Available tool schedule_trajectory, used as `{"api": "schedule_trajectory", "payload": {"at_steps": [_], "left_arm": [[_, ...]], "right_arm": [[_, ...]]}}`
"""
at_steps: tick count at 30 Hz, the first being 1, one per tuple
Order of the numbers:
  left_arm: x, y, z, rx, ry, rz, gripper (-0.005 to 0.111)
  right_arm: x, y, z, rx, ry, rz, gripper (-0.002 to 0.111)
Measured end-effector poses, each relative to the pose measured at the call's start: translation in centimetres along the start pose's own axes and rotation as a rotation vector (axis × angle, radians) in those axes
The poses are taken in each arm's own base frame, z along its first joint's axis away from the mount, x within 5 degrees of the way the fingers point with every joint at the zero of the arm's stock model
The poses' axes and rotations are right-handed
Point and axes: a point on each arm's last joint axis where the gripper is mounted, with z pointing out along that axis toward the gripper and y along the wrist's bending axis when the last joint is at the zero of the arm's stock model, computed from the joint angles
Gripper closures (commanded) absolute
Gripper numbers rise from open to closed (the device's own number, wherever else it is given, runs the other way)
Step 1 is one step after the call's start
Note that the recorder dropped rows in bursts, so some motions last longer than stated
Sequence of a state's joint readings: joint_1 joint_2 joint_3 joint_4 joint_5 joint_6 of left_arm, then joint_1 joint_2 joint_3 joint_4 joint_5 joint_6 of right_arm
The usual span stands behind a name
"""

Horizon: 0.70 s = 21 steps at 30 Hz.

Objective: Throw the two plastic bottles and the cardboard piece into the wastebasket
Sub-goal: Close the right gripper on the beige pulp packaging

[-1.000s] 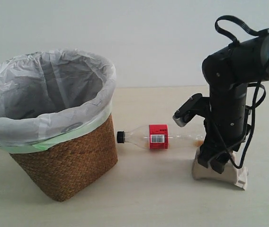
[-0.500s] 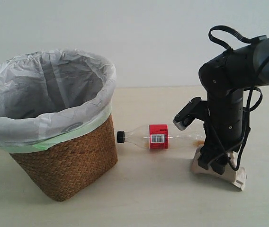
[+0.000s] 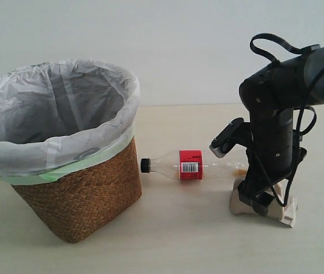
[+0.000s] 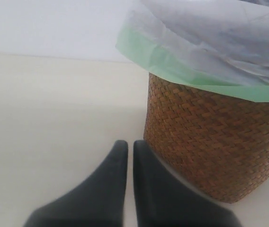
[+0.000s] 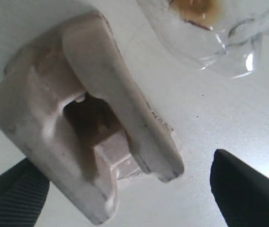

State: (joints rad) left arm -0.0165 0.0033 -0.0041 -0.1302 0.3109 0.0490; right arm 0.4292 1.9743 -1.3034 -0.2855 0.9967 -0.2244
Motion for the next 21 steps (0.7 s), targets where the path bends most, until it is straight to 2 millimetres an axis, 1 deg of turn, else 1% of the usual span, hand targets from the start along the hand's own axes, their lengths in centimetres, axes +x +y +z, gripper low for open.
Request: {"api": "schedule_trajectory", "payload": {"at_steps": [5,10,17,18,19,21], "left_arm": [[0.00,0.00,0.00,0.000,0.000,0.000,0.103],[0.00,0.00,0.00,0.000,0.000,0.000,0.103],[0.00,0.00,0.00,0.000,0.000,0.000,0.103],[0.00,0.00,0.00,0.000,0.000,0.000,0.103],[0.00,0.00,0.00,0.000,0.000,0.000,0.103],[0.00,0.00,0.00,0.000,0.000,0.000,0.103]], "right_arm": [[-0.13,-0.03,0.00,0.003,-0.014,0.000,0.026],[-0.54,0.33,0.04,-0.036,-0.056,0.032,0.026],[-0.73,0.57,0.17,-0.061,-0.070,0.023,0.026],[-0.73,0.57,0.17,-0.061,-0.070,0.023,0.027],[-0.75,0.57,0.17,-0.062,-0.073,0.024,0.031],[-0.77,0.63,0.16,-0.068,-0.074,0.028,0.045]]}}
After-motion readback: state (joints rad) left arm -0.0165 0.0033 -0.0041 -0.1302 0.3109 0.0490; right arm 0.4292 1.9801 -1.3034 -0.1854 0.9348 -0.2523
